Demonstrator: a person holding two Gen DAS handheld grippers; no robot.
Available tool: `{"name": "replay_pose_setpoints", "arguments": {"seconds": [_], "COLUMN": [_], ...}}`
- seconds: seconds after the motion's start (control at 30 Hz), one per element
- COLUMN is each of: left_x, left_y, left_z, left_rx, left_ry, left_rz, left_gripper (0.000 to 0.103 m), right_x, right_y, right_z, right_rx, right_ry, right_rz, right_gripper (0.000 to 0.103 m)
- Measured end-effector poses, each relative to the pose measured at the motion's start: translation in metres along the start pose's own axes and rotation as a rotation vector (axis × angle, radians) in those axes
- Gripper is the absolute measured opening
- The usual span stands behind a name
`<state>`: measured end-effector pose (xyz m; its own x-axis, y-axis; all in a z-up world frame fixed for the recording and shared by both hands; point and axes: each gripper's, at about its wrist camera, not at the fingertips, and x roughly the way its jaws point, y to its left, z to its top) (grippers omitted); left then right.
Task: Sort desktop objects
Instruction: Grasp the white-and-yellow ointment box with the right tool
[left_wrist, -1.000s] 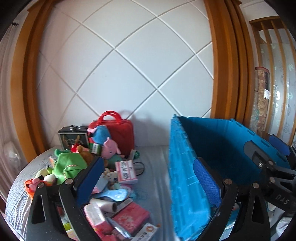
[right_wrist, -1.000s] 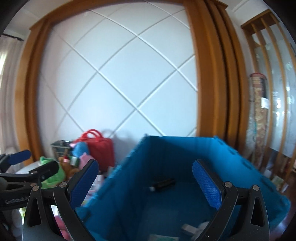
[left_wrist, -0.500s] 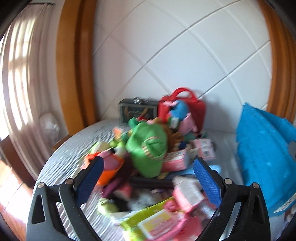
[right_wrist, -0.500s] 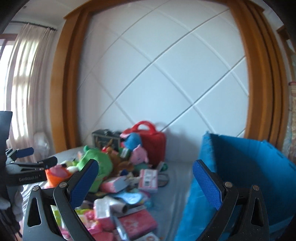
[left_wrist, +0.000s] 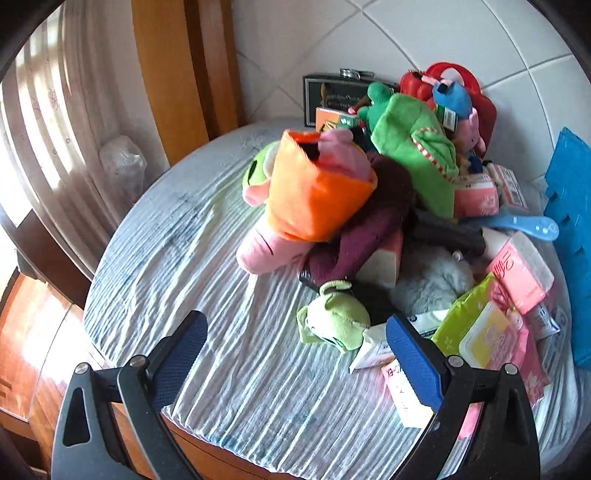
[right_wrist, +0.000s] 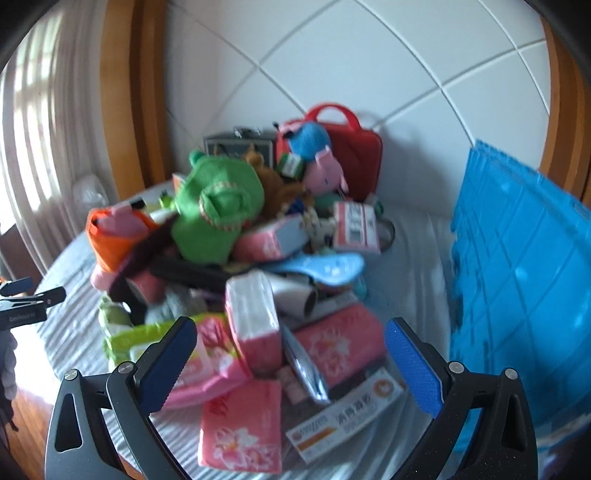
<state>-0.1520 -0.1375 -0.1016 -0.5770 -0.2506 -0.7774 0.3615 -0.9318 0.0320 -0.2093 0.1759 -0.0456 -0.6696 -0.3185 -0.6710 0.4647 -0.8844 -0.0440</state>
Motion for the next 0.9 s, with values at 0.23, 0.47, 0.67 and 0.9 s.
{"name": "replay_pose_setpoints", "arguments": {"seconds": [0.23,0.47,0.67,0.9], "left_x": [0.051,0.096,0.098,0.098], "left_y": [0.01,-0.01,-0.005,0.017], "left_z": [-0.003,0.004,-0.002,-0.001], "left_rx": [0.037,0.062,0.055,0.032], "left_ry": [0.077,0.172,0.179,0.163], "left_rz": [-0.072,-0.145,-0.22,-0.168], "left_gripper": [0.099,0.093,0.072,0.074], "right_x": [0.019,0.039,0.038,0.028], "right_y": [-0.017,-0.036,-0.045,-0.06], "right_z": [-0.04,-0.07,-0.079,-0.082], "right_rx": [0.121,0.226,0.277,0.253], "right_ry": [0.1,0.168,0.243,0.288], "right_rz": [-0.093,-0.148,-0.166,-0.198], "right_gripper": [0.103,0.103,0.103,0.103]}}
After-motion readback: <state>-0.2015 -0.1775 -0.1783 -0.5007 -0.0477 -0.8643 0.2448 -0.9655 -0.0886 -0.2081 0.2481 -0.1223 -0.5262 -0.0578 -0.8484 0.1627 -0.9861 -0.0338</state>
